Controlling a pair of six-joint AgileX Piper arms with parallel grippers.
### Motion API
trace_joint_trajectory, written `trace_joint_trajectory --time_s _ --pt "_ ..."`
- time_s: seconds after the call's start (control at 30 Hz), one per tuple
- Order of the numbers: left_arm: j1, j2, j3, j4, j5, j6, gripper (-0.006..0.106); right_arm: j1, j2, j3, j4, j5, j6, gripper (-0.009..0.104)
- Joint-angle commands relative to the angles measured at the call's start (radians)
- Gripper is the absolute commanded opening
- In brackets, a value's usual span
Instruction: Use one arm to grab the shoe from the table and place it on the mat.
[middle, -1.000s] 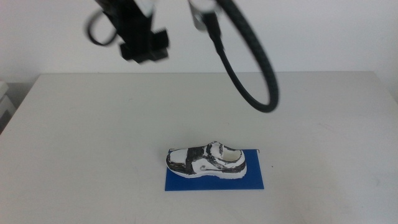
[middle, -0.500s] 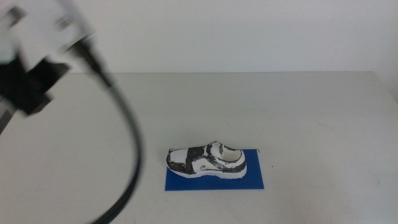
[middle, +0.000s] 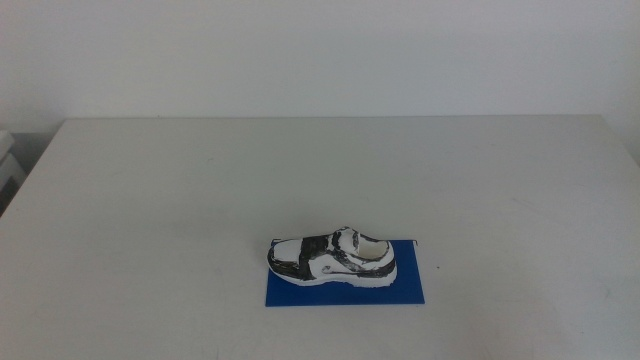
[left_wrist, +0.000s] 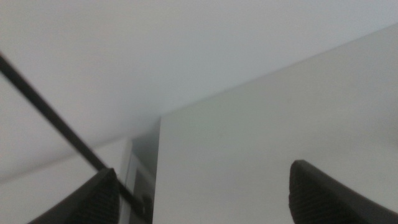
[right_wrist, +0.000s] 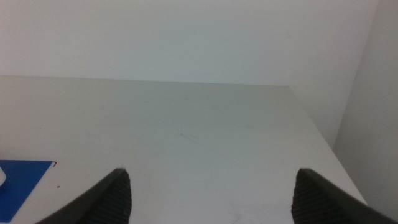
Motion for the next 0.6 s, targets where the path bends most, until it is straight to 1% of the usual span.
trace_joint_trajectory --time_s 0.0,0.07,0.17,0.27,0.37,0.43,0.53,0.57 --pt "0.017 -0.074 0.016 -0.039 -0.011 0.036 0.094 -0.005 -0.021 -0.010 -0.008 -0.079 -0.013 0.066" --pt "0.062 -0.126 0.045 -0.103 -0.009 0.109 0.094 -0.005 -0.021 -0.010 -0.008 -0.079 -0.013 0.066" --pt "0.176 -0.179 0.088 -0.223 -0.035 0.200 0.094 -0.005 -0.021 -0.010 -0.008 -0.079 -0.013 0.066" --pt "0.339 -0.202 0.128 -0.349 -0.121 0.308 0.094 -0.005 -0.021 -0.010 -0.008 -0.079 -0.013 0.066" --pt "0.492 -0.204 0.178 -0.512 -0.256 0.484 0.094 -0.005 -0.021 -0.010 -0.008 -0.079 -0.013 0.066" --pt "0.588 -0.204 0.224 -0.658 -0.366 0.594 0.094 -0.005 -0.021 -0.010 -0.008 -0.079 -0.013 0.066" --pt "0.681 -0.204 0.309 -0.868 -0.530 0.757 0.094 -0.005 -0.021 -0.010 -0.008 -0.079 -0.013 0.066" --pt "0.696 -0.204 0.332 -0.913 -0.578 0.796 0.094 -0.005 -0.021 -0.010 -0.008 -0.079 -0.013 0.066"
